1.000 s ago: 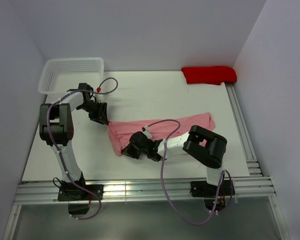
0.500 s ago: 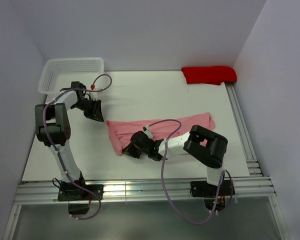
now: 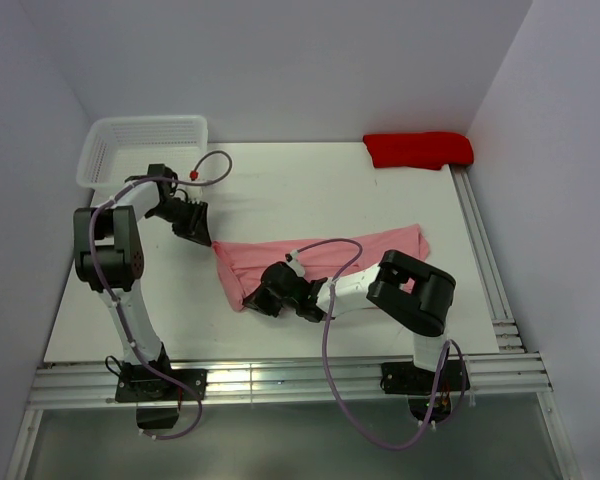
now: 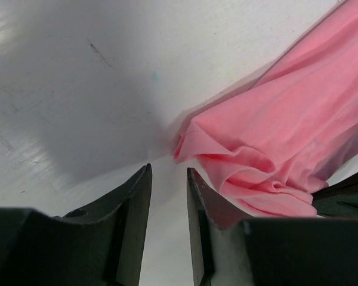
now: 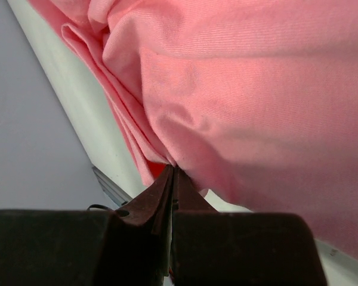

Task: Roll the t-shirts
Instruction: Roll the tshirt

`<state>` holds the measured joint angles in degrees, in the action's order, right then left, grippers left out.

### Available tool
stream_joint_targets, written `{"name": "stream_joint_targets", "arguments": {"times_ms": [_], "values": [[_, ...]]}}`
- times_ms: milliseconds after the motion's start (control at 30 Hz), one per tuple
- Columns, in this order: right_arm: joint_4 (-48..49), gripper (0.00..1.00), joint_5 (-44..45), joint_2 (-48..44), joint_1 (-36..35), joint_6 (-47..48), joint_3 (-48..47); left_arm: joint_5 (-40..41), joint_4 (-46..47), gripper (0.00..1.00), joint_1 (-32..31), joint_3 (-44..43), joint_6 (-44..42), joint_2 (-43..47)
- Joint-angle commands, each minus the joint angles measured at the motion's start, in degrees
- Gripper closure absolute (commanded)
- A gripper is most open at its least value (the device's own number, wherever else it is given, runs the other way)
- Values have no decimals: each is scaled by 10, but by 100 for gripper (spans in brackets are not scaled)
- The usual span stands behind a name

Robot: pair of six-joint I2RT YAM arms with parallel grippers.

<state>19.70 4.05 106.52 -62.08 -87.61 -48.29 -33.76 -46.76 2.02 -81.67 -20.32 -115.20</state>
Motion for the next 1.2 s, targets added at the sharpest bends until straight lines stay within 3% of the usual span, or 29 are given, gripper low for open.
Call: {"name": "stream_joint_targets", "arguments": {"times_ms": [0, 400, 733, 833, 1000, 1167], "values": [[11, 100, 11, -13, 4, -6, 2, -12, 3, 65, -10, -5, -17, -7], [13, 100, 13, -18, 4, -8, 8, 0, 23, 66, -15, -9, -7, -20], [4, 100, 19, -25, 5, -5, 10, -40, -14, 69, -35, -32, -28, -41], [1, 100, 20, -29, 5, -3, 10, -37, -17, 75, -35, -41, -22, -48], [-6, 100, 26, -37, 5, -3, 14, -19, -32, 99, -36, -73, -3, -47], [-18, 100, 30, -50, 4, -5, 25, 25, -65, 100, -39, -134, 34, -61]]}}
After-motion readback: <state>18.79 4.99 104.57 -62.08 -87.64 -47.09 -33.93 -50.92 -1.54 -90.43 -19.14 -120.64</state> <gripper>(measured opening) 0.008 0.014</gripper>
